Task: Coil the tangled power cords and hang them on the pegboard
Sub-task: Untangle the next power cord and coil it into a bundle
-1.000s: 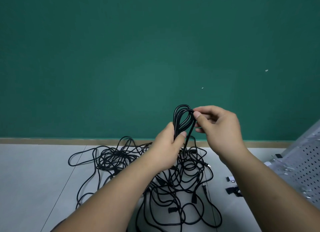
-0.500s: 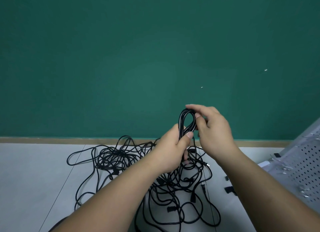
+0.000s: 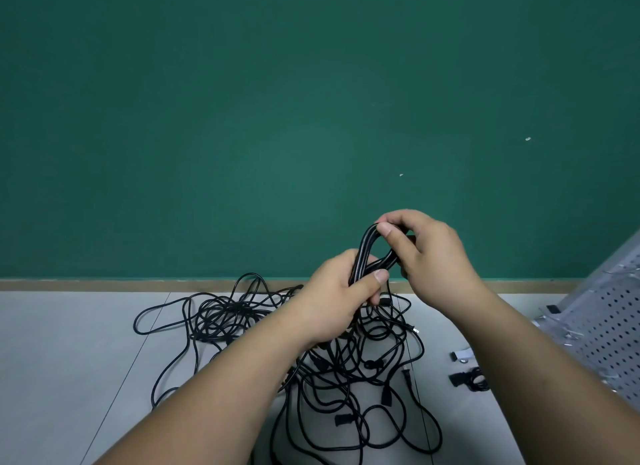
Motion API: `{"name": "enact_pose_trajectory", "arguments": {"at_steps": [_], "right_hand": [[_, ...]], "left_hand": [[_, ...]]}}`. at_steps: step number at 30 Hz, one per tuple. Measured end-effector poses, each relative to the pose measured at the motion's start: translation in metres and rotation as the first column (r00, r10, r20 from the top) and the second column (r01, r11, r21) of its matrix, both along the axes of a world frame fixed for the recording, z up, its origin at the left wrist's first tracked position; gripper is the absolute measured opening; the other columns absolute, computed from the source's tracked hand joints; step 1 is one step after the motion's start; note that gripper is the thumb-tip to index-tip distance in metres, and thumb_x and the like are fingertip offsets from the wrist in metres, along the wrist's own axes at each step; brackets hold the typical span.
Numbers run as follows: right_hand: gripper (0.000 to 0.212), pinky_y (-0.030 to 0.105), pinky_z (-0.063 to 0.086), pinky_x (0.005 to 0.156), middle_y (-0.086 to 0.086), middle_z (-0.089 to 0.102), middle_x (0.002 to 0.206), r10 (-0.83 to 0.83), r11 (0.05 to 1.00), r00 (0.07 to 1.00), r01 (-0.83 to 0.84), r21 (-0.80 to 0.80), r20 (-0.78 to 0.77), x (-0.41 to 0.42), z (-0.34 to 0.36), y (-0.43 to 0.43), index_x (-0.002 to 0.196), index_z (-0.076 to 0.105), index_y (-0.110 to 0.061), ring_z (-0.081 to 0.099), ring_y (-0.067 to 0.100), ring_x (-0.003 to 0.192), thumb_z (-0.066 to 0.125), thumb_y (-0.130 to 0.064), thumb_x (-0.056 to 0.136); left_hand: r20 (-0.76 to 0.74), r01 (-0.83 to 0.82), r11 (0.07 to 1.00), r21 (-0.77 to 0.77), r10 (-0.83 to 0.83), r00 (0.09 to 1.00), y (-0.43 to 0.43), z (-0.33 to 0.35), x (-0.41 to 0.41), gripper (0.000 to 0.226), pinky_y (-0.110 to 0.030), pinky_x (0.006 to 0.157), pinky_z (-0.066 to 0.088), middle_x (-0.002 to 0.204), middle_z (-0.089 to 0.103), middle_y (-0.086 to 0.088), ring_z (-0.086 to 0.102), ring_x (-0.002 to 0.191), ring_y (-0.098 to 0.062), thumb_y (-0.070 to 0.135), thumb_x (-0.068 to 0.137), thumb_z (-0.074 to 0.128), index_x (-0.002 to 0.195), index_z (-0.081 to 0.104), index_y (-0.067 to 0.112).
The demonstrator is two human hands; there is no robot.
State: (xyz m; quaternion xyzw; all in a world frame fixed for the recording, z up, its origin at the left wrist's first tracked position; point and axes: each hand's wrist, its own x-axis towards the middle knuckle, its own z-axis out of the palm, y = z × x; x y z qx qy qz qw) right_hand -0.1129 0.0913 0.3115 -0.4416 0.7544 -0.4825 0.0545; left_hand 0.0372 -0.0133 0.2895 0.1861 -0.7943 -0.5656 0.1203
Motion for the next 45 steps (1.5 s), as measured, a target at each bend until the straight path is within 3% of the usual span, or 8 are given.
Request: {"name": "enact_pose_trajectory", "arguments": {"at_steps": [3, 10, 14, 20, 27, 34, 41, 45], "right_hand": [[0.009, 0.017, 0.042, 0.068, -0.013, 0.069, 0.09, 0.023, 0.997, 0.999, -0.026, -0.07, -0.045, 0.005, -0.001, 0.0, 0.103, 0.076, -0.03, 0.062, 0.002, 0.076, 0.067, -0.028, 0.104], [0.019, 0.021, 0.051, 0.061, -0.01, 0.067, 0.101, 0.055, 0.989, 0.993, -0.039, -0.146, 0.108, 0.006, -0.005, -0.002, 0.119, 0.076, -0.03, 0.062, 0.011, 0.059, 0.062, -0.029, 0.107], [0.046, 0.037, 0.063, 0.084, 0.0, 0.071, 0.128, 0.141, 0.982, 0.886, -0.181, 0.049, 0.443, 0.008, -0.01, -0.004, 0.139, 0.062, -0.031, 0.075, 0.019, 0.097, 0.035, -0.054, 0.111], [0.061, 0.041, 0.048, 0.113, -0.007, 0.08, 0.111, 0.287, 0.75, 0.774, -0.548, 0.37, 0.564, 0.016, -0.021, 0.0, 0.118, 0.076, -0.027, 0.073, 0.013, 0.11, 0.031, -0.066, 0.106], [0.019, 0.038, 0.05, 0.097, 0.0, 0.073, 0.081, 0.441, 0.711, 0.782, -0.604, 0.361, 0.44, 0.01, -0.011, -0.002, 0.111, 0.076, -0.022, 0.066, 0.011, 0.084, 0.063, -0.035, 0.106], [0.01, 0.028, 0.049, 0.069, -0.009, 0.069, 0.07, 0.402, 0.861, 0.904, -0.427, 0.277, 0.145, 0.014, 0.007, 0.004, 0.097, 0.078, -0.03, 0.054, 0.008, 0.063, 0.072, -0.021, 0.098], [0.034, 0.021, 0.041, 0.059, -0.013, 0.064, 0.073, 0.164, 0.981, 0.967, -0.139, 0.136, -0.194, 0.002, 0.018, 0.016, 0.085, 0.066, -0.034, 0.054, 0.006, 0.064, 0.096, -0.044, 0.072], [0.045, 0.012, 0.037, 0.066, -0.016, 0.054, 0.082, 0.049, 0.998, 0.952, -0.038, 0.042, -0.301, -0.003, 0.019, 0.019, 0.088, 0.064, -0.032, 0.053, 0.001, 0.073, 0.098, -0.049, 0.063]], "left_hand": [[0.024, 0.064, 0.997, 0.037, -0.065, 0.998, 0.0, 0.002, 0.003, 0.017, -0.051, 0.099, 0.056, 0.08, 0.068, 0.005, 0.075, 0.088, -0.025, 0.031, 0.109, 0.055, 0.104, 0.057, 0.014], [-0.03, 0.031, 0.95, 0.31, -0.022, 0.999, 0.008, 0.008, 0.002, 0.019, -0.031, 0.054, 0.047, 0.07, 0.04, 0.003, 0.043, 0.054, -0.013, 0.02, 0.114, 0.046, 0.098, 0.053, 0.012], [-0.137, -0.112, 0.879, 0.464, 0.196, 0.971, 0.007, 0.013, -0.003, 0.021, -0.029, 0.051, 0.041, 0.07, 0.039, 0.003, 0.039, 0.053, -0.012, 0.023, 0.114, 0.045, 0.099, 0.054, 0.012], [-0.242, -0.299, 0.728, 0.616, 0.537, 0.808, -0.022, 0.022, 0.001, 0.021, -0.028, 0.05, 0.041, 0.066, 0.042, 0.004, 0.04, 0.053, -0.012, 0.026, 0.114, 0.046, 0.099, 0.051, 0.012], [-0.232, -0.683, 0.73, -0.016, 0.662, 0.713, -0.056, 0.018, 0.013, 0.025, -0.038, 0.059, 0.055, 0.08, 0.058, 0.001, 0.058, 0.057, -0.018, 0.037, 0.113, 0.043, 0.101, 0.051, 0.016], [0.059, -0.299, 0.74, -0.602, 0.416, 0.908, -0.047, 0.014, 0.011, 0.024, -0.043, 0.073, 0.051, 0.087, 0.06, 0.0, 0.06, 0.08, -0.022, 0.039, 0.112, 0.041, 0.106, 0.049, 0.018], [0.192, -0.035, 0.905, -0.424, 0.128, 0.973, -0.035, 0.008, 0.004, 0.044, -0.048, 0.092, 0.055, 0.1, 0.066, 0.002, 0.064, 0.094, -0.02, 0.06, 0.108, 0.039, 0.112, 0.057, 0.02], [0.105, -0.028, 0.995, -0.091, 0.037, 0.994, -0.018, 0.007, 0.002, 0.054, -0.037, 0.071, 0.054, 0.078, 0.054, 0.005, 0.056, 0.066, -0.015, 0.069, 0.104, 0.031, 0.097, 0.055, 0.022]]}}
